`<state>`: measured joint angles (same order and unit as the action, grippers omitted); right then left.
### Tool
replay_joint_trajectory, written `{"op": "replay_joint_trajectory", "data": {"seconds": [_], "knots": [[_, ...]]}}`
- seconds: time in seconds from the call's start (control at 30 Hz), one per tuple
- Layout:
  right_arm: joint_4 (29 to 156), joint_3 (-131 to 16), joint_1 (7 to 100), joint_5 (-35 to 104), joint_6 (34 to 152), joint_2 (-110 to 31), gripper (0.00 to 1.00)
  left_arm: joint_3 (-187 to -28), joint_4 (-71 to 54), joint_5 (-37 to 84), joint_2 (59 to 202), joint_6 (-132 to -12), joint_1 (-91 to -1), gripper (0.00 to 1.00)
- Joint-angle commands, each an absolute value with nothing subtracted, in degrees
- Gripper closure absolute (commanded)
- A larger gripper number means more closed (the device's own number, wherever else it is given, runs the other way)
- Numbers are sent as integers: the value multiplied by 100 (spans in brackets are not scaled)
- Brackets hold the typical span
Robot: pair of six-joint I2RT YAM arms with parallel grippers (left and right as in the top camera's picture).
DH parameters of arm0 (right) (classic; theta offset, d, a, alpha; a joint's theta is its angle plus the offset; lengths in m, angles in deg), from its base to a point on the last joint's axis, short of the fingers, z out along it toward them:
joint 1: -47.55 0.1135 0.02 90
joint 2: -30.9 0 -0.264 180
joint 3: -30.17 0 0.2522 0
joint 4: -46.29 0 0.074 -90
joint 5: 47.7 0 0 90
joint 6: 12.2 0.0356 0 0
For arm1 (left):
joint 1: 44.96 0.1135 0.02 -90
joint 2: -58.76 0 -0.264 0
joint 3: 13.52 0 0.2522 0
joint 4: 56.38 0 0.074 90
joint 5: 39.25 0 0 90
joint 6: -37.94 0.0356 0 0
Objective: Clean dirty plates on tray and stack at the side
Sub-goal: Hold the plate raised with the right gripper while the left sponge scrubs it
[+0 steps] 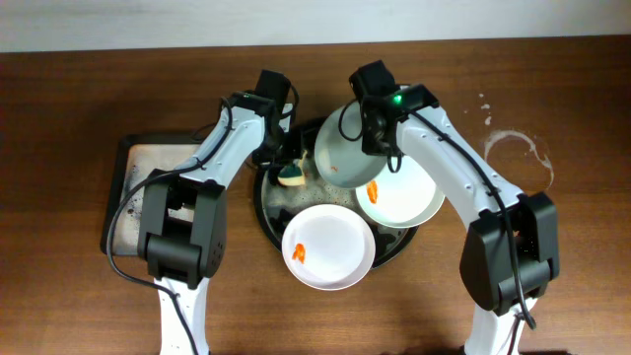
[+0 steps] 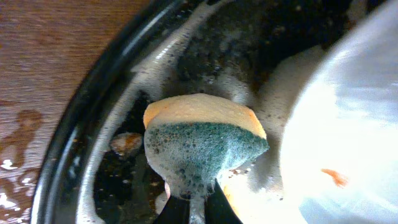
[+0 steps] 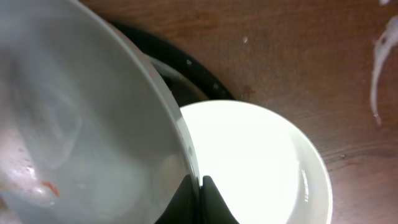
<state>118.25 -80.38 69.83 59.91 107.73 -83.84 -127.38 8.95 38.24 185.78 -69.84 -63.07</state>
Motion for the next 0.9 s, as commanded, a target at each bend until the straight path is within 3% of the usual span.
{"op": "replay_joint_trajectory", "data": {"seconds": [0.0, 0.13, 0.4, 0.6, 0.87], "knots": [[11691, -7822, 7005, 6100, 11025, -8412, 96, -12865, 880, 3502, 18356, -6931, -6267, 97], [11608, -7706, 7010, 6102, 11025, -8414, 96, -12860, 661, 2665, 18143, -6995, -6359, 98], [11610, -7708, 7010, 6106, 11020, -8414, 96, -12467, -534, 2659, 18165, -8433, -7207, 100], [11615, -7708, 7010, 6106, 10977, -8412, 96, -11636, -991, 3070, 18176, -8872, -7255, 100], [11685, -7708, 7010, 6251, 10955, -8412, 96, -11503, -902, 4960, 18174, -8712, -7170, 100]]}}
